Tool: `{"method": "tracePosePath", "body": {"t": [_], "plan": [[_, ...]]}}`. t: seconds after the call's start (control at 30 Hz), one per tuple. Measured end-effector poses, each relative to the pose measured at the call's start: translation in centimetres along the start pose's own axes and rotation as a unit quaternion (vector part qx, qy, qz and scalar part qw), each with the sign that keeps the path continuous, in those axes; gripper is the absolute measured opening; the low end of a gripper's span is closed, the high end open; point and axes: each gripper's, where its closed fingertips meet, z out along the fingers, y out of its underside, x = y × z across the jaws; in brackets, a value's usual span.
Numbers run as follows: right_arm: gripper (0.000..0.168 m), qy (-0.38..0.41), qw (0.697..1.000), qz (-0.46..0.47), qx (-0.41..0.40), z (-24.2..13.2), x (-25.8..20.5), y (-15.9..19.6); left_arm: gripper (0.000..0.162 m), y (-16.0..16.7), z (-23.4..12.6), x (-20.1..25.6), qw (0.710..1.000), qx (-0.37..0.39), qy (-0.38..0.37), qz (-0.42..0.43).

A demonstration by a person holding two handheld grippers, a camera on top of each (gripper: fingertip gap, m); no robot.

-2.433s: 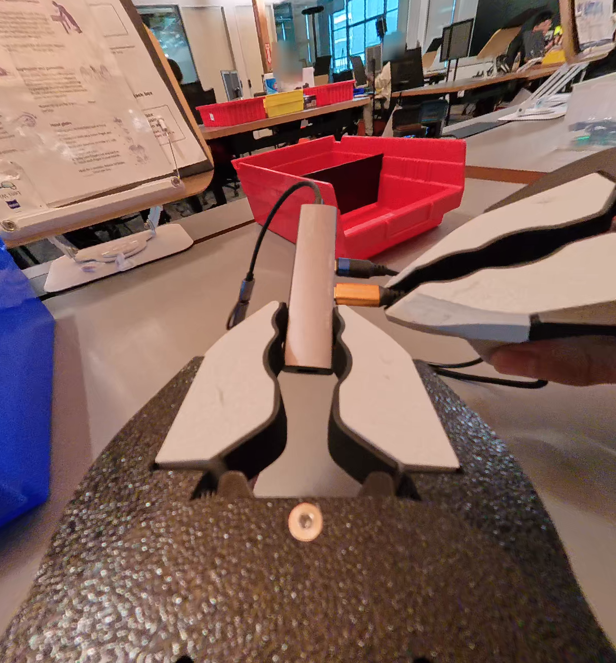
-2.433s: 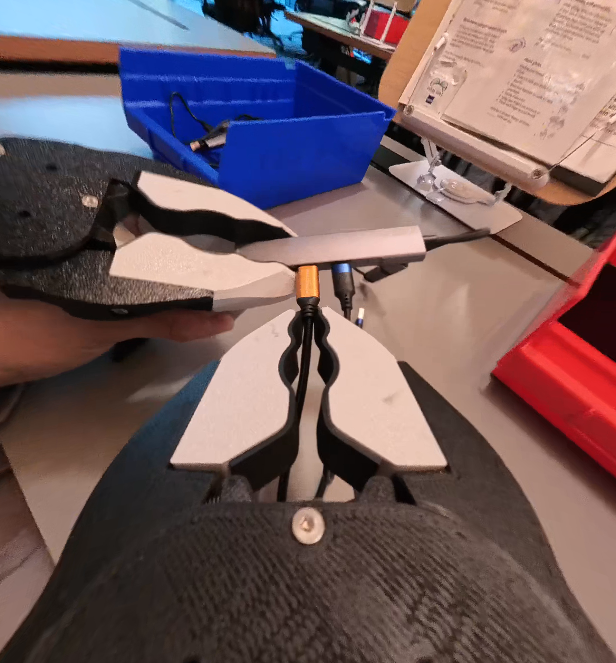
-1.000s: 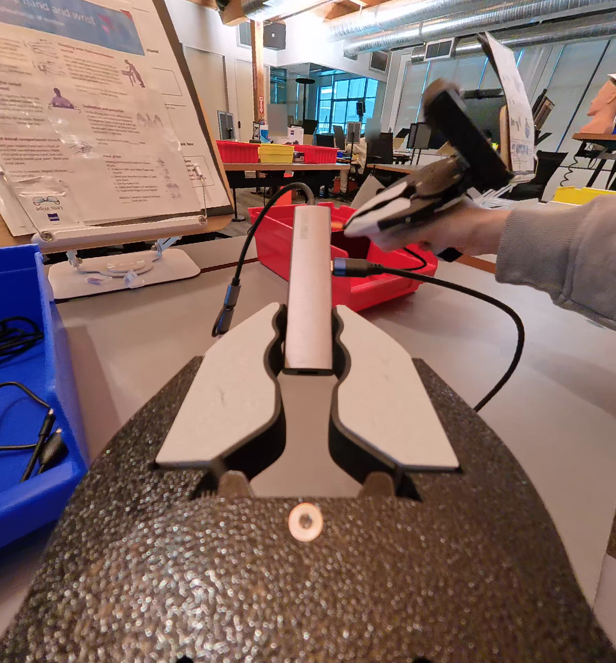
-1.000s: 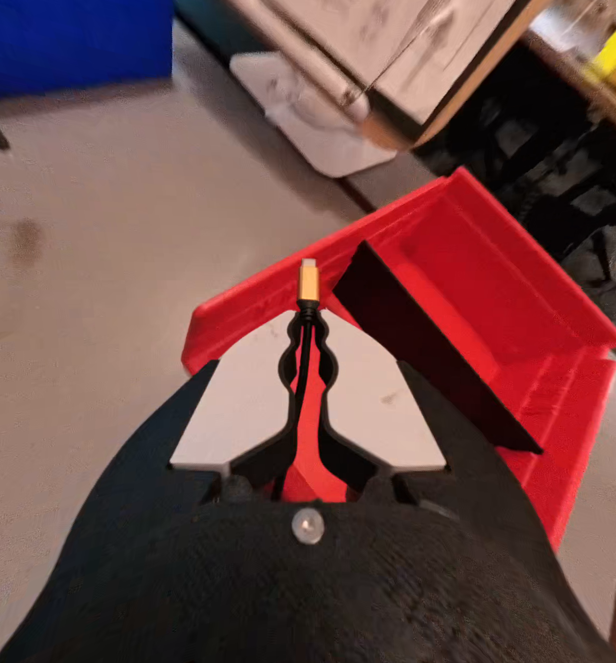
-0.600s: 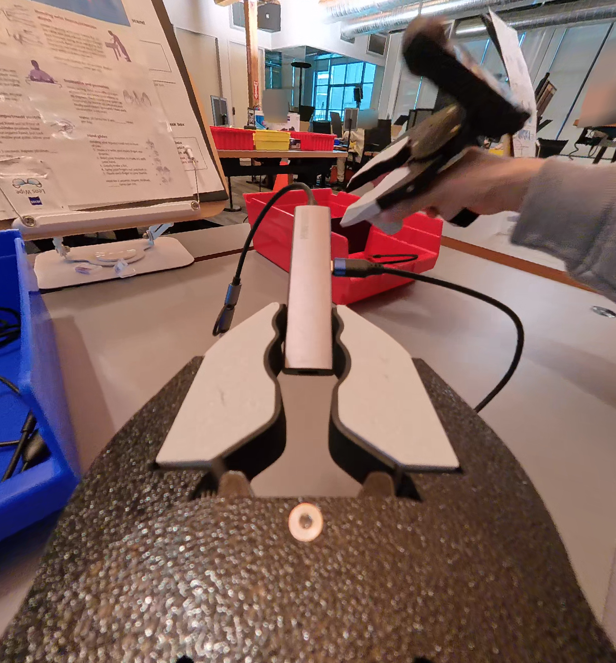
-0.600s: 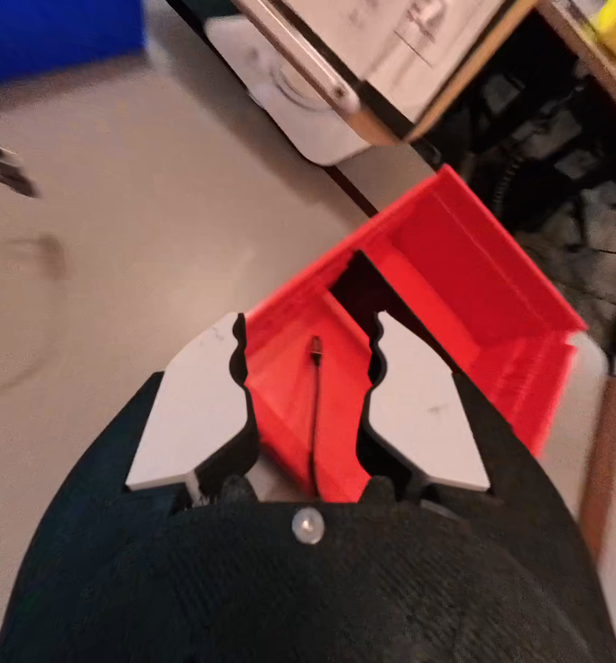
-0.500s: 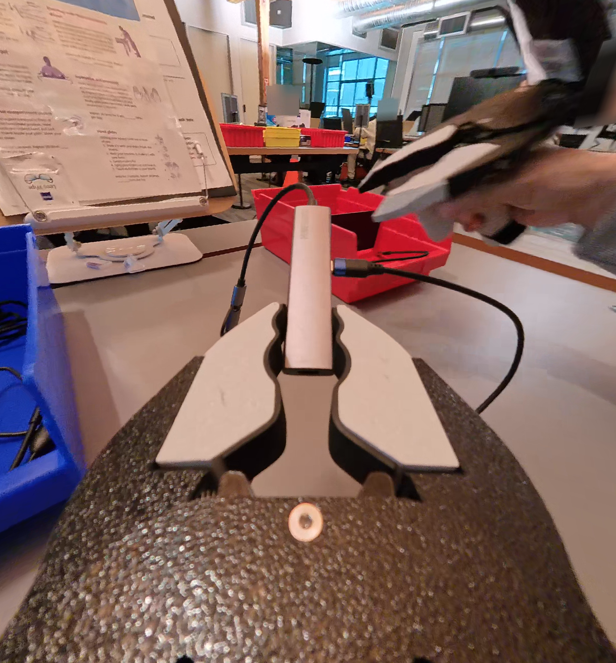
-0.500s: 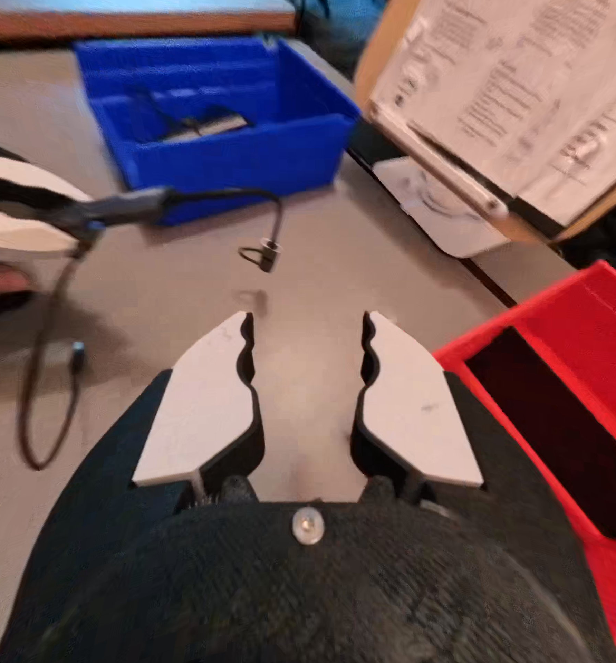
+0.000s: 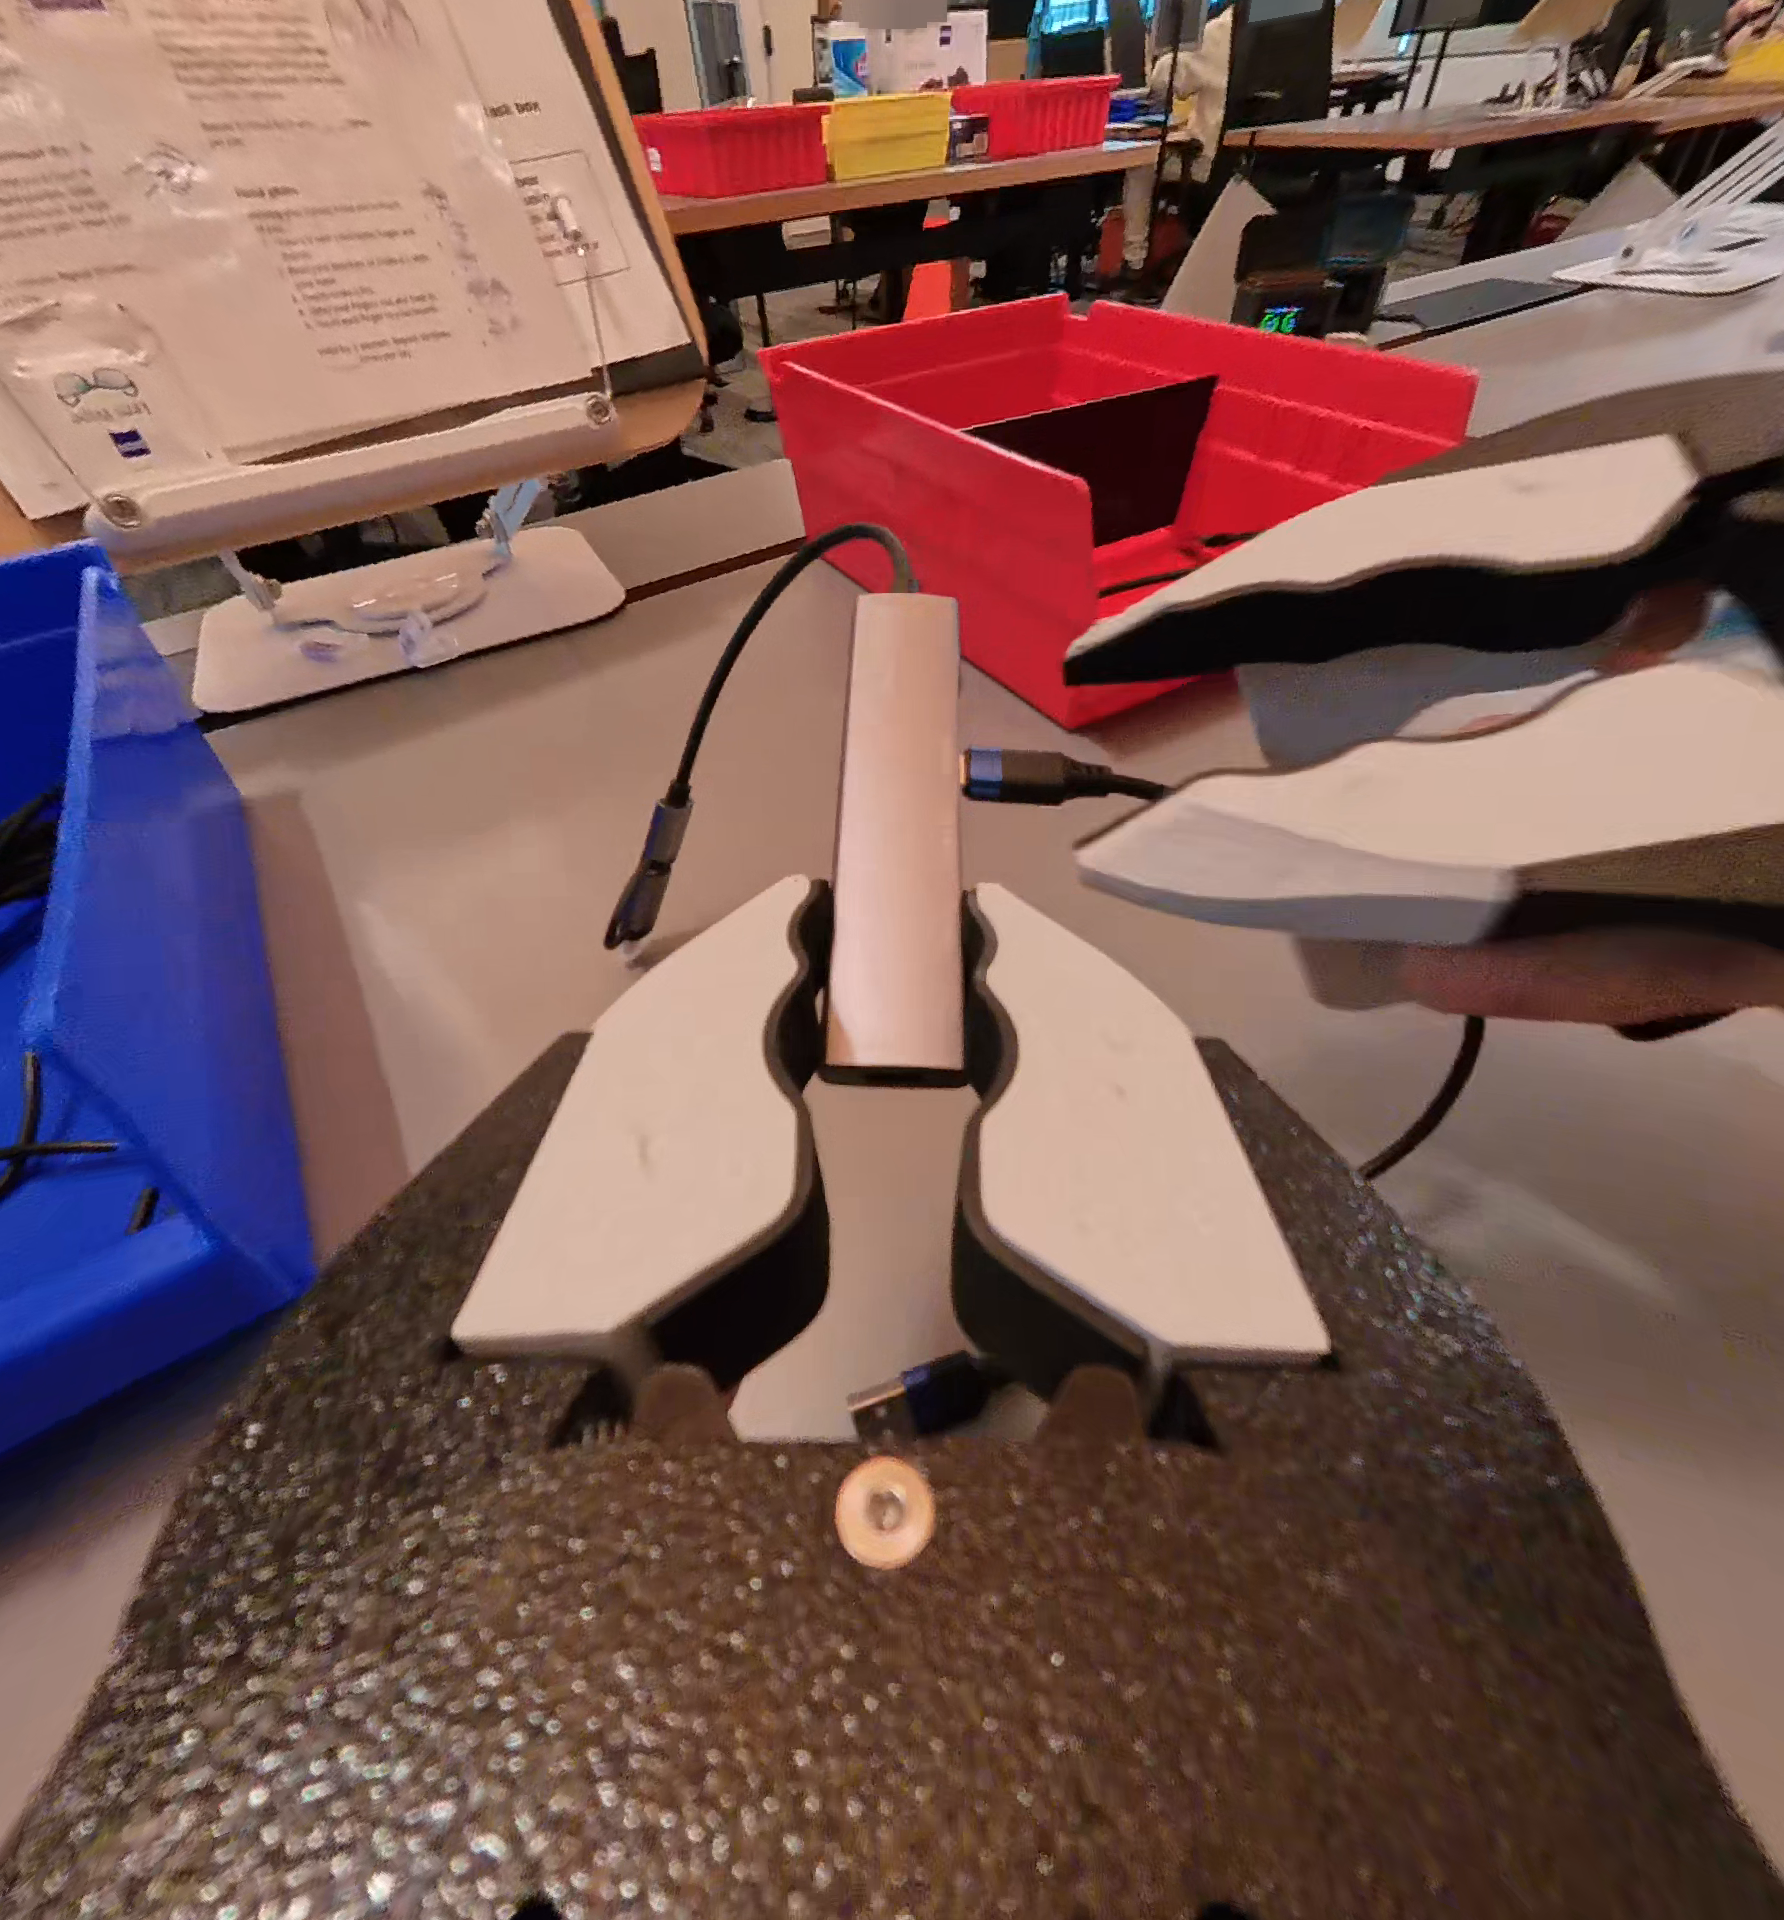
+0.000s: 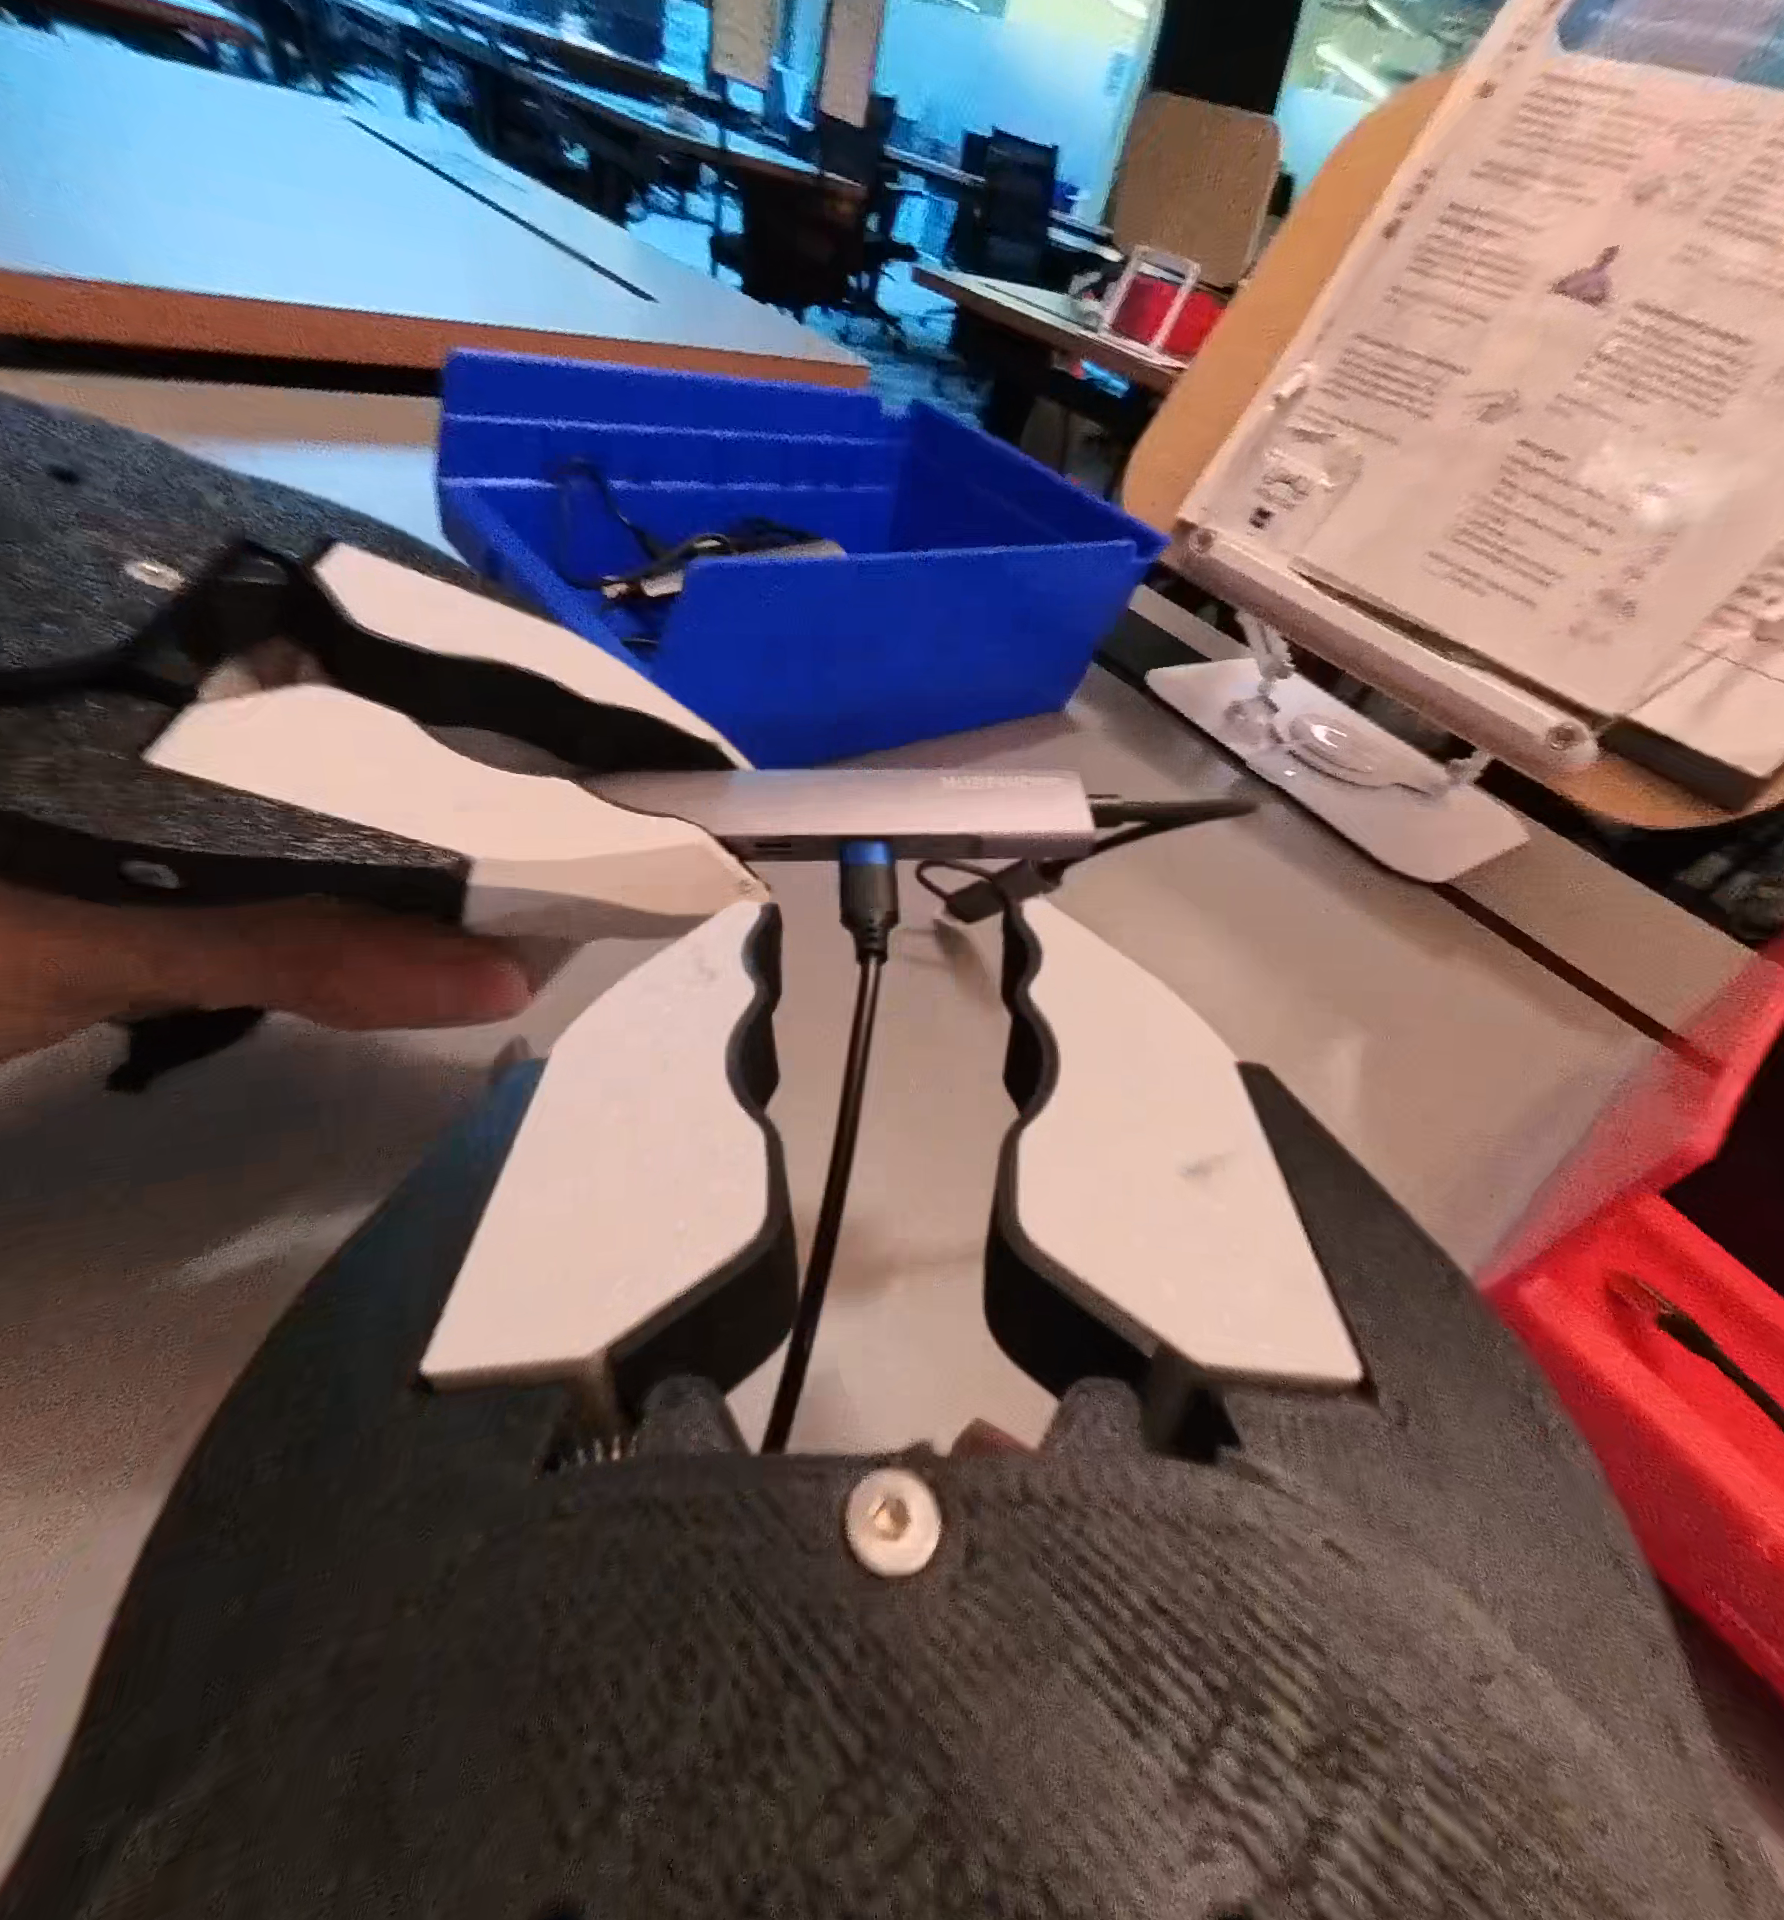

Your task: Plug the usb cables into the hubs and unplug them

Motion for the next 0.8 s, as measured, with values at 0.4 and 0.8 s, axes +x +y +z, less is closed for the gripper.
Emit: {"method": "tracePosePath", "body": {"t": [0.4, 0.8], "plan": [[0.012, 0.021, 0.999, -0.009, 0.041, -0.1, -0.3, 0.6, 0.023, 0.3, 0.2, 1.6, 0.999, -0.004, 0.045, -0.029], [0.011, 0.051, 0.998, -0.037, -0.016, -1.1, -0.3, 1.3, 0.024, 0.5, 0.5, 2.2, 0.998, 0.024, 0.054, -0.030]]}}
